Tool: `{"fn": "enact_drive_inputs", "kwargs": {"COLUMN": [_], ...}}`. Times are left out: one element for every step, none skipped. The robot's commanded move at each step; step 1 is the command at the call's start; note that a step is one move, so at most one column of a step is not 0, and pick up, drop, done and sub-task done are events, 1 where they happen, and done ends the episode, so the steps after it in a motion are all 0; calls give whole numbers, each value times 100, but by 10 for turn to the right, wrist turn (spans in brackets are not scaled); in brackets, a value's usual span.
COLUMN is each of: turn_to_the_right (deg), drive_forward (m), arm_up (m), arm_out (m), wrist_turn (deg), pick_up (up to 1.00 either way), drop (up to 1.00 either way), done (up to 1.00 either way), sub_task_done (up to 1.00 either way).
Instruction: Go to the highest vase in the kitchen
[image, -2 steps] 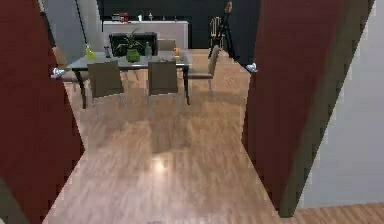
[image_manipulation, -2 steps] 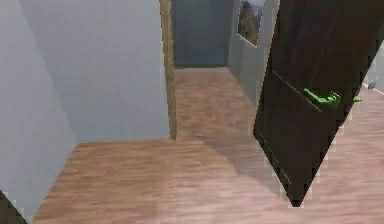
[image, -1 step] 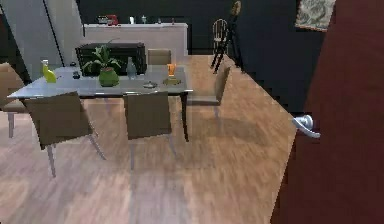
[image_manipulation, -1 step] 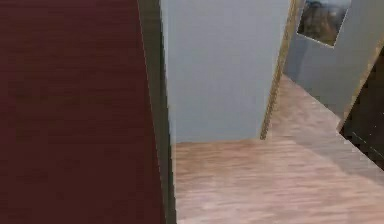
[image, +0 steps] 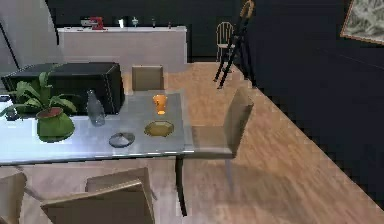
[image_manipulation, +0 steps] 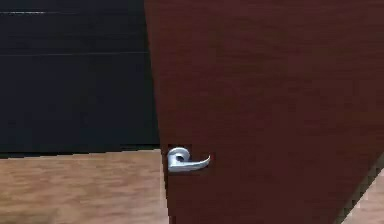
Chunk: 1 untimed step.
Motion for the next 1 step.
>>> {"fn": "enact_drive_inputs", "kwargs": {"turn_to_the_right": [300], "drive_forward": [0], "arm_up": [0], "arm_out": [0], "wrist_turn": [0], "pick_up": [0], "drop": [0], "done": [0], "sub_task_done": [0]}}
